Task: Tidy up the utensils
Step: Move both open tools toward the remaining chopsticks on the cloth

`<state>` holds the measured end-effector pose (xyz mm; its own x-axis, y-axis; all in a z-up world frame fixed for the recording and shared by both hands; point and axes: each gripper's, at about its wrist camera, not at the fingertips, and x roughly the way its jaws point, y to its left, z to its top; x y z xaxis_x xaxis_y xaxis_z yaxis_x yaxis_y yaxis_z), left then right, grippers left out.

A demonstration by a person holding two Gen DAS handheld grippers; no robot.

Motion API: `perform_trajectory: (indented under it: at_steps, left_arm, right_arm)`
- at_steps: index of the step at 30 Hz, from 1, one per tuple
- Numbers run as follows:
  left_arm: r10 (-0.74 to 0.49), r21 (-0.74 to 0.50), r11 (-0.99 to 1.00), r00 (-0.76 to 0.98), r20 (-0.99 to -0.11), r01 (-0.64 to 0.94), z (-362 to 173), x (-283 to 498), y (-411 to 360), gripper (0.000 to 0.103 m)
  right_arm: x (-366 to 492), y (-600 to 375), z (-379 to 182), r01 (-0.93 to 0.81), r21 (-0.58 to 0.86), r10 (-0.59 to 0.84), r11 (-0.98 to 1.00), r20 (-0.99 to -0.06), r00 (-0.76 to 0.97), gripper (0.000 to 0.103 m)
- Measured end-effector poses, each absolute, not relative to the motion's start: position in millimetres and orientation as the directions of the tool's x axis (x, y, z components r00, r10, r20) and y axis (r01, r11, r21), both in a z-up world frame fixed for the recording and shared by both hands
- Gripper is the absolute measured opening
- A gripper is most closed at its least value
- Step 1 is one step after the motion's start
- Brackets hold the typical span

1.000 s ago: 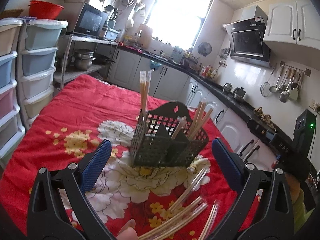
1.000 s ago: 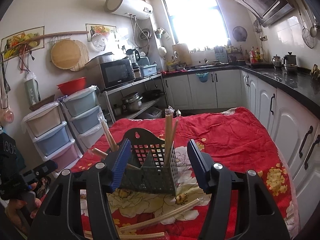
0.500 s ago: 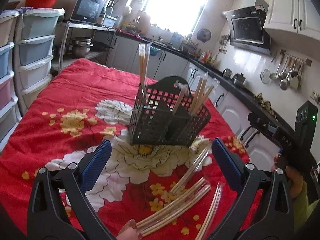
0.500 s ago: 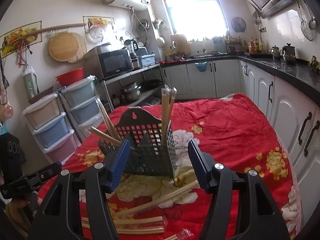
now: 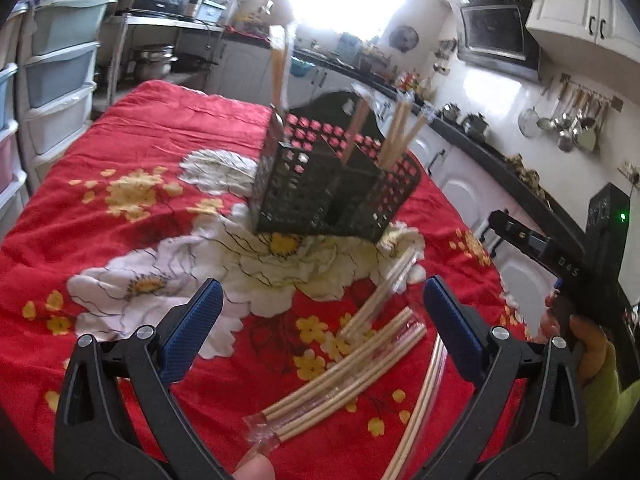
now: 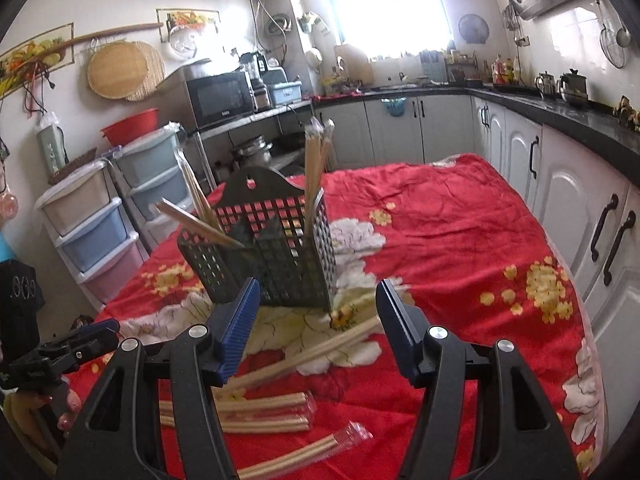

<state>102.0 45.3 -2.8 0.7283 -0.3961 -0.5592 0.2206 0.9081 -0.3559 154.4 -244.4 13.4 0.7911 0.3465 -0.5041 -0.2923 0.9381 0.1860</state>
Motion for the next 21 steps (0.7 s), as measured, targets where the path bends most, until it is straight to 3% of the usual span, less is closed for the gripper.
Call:
perform_trajectory:
  at_steps: [6, 14, 18, 21]
  left_arm:
    - [-0.425, -0.335, 0.903, 0.685, -0.592, 0.270, -13.9, 102.9, 23.0, 0.092]
    - [-0.458, -0.297, 0.888, 0.613, -0.644, 0.351, -24.9, 112.8, -9.9, 0.065]
    - [-0.450, -0.240, 0.882, 0.573, -0.685, 0.406, -29.5, 121.3, -30.9, 0.055]
    - [-0.446, -0.204, 0.869, 0.537, -0.716, 0.450, -34.4, 126.0, -46.0, 0.041]
  right_arm:
    - [153.5, -253.8, -8.4, -0.272, 0.182, 0.327, 0.945, -0.565, 0.758, 0.058]
    - [151.8, -262.4, -48.0, -0.268, 0.214, 0.340, 0.939, -0.672, 0.658, 0.058]
    - [150.7, -264.1, -64.9, -0.270, 0.252, 0.367, 0.929, -0.714, 0.597, 0.053]
    - [151.2, -265.2, -75.0, -0.259, 0.267, 0.370, 0.928, -0.738, 0.564, 0.049]
